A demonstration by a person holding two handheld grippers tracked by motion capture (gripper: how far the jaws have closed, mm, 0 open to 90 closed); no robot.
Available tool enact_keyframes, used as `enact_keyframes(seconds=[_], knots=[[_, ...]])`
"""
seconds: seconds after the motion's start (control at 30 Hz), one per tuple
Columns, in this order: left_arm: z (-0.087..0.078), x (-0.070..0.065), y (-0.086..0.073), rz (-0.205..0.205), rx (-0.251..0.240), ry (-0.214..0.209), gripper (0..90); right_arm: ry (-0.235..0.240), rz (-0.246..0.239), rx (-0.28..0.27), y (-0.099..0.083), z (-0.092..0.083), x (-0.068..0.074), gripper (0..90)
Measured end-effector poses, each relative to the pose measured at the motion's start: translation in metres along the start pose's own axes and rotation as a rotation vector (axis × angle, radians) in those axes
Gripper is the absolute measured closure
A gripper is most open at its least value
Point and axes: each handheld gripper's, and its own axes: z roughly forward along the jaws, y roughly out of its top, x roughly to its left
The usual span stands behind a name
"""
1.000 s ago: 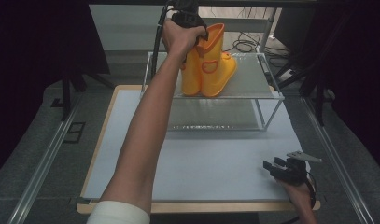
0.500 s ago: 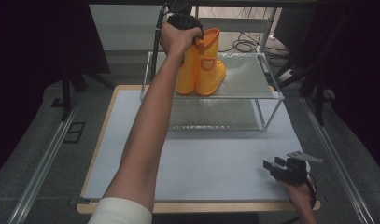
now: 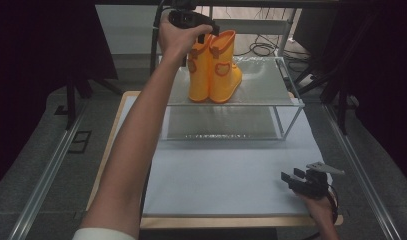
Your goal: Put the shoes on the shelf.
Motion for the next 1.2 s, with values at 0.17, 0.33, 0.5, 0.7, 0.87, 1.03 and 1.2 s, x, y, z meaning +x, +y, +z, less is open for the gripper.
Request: enact_keyframes(seconds=[0.17,0.33,0.5,0.7,0.87,1.03,1.2], knots=[[-0.030,0.003,-0.015,0.057,-0.022,-0.014,69.2,-0.005,0.005,-0.007,0.000,-0.003,0.000,38.8],[-0.048,0.004,-0.036,0.105,0.008,-0.036,79.4,-0.012,0.007,-0.015,0.001,-0.004,-0.002,38.8],[-0.059,0.009,-0.062,0.118,0.029,-0.042,83.0,-0.020,0.003,-0.017,0.001,-0.005,-0.001,38.8],[-0.064,0.021,-0.092,0.124,0.059,-0.036,88.1,-0.019,-0.016,-0.014,0.002,-0.004,0.003,38.8],[-0.054,0.038,-0.117,0.106,0.086,-0.029,89.2,-0.013,-0.030,-0.011,0.001,-0.002,0.005,38.7],[-0.036,0.060,-0.139,0.069,0.109,-0.020,89.4,-0.014,-0.033,-0.006,0.001,0.000,0.006,38.7],[-0.021,0.076,-0.150,0.038,0.131,-0.008,89.4,-0.015,-0.031,0.003,0.000,0.001,0.004,38.7]])
